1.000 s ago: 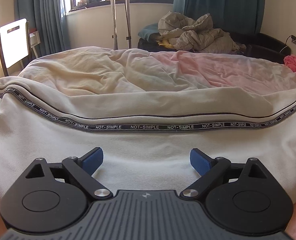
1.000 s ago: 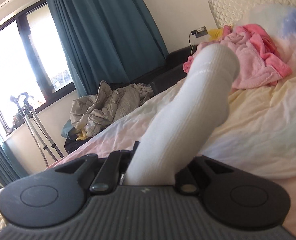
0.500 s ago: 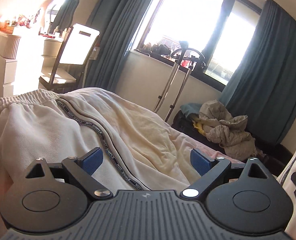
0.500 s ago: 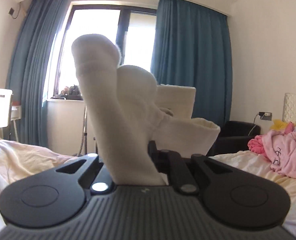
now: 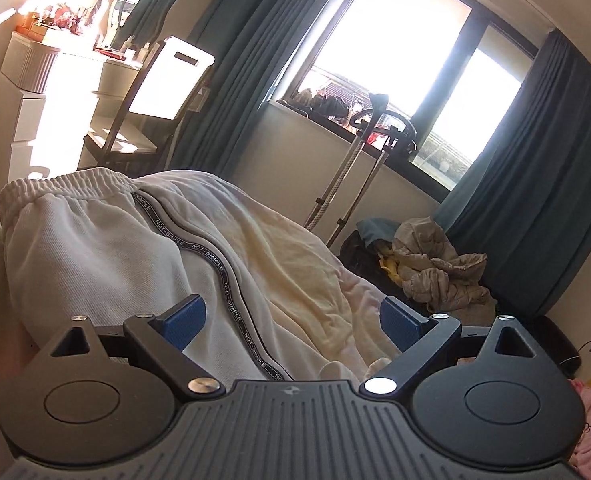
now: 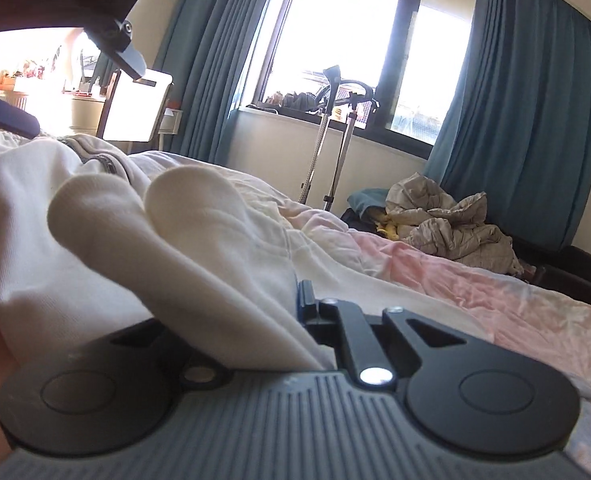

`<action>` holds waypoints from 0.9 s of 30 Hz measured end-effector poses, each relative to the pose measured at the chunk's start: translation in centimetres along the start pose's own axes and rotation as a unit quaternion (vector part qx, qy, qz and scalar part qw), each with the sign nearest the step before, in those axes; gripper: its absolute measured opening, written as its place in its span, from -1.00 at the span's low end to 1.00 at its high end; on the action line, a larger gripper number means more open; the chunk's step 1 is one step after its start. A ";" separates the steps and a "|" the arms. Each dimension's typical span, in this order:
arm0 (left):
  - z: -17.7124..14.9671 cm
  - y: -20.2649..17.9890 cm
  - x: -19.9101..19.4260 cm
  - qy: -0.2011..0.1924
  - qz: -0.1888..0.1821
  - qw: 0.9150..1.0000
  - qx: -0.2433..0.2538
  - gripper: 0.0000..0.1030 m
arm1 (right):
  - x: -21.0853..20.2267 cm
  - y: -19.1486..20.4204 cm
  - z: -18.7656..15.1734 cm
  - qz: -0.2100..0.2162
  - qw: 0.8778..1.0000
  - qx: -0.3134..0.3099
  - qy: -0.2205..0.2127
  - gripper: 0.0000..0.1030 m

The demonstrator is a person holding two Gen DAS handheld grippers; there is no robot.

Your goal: Fold clothes

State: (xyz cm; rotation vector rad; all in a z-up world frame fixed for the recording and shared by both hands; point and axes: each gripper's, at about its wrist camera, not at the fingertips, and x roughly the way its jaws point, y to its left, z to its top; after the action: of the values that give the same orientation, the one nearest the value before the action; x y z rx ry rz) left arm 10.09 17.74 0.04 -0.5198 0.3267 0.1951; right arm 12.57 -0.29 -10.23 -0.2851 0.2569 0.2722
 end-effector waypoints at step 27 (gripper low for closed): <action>-9.0 -6.2 2.4 0.073 -0.019 0.976 0.205 0.85 | -8.8 -12.0 -1.5 0.091 0.982 0.165 -0.009 0.30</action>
State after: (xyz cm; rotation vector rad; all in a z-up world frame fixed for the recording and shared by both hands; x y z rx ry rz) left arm 11.61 8.09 -5.38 -0.1306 0.4862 0.0494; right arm 7.69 -13.84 -6.19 0.0689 0.3054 0.4063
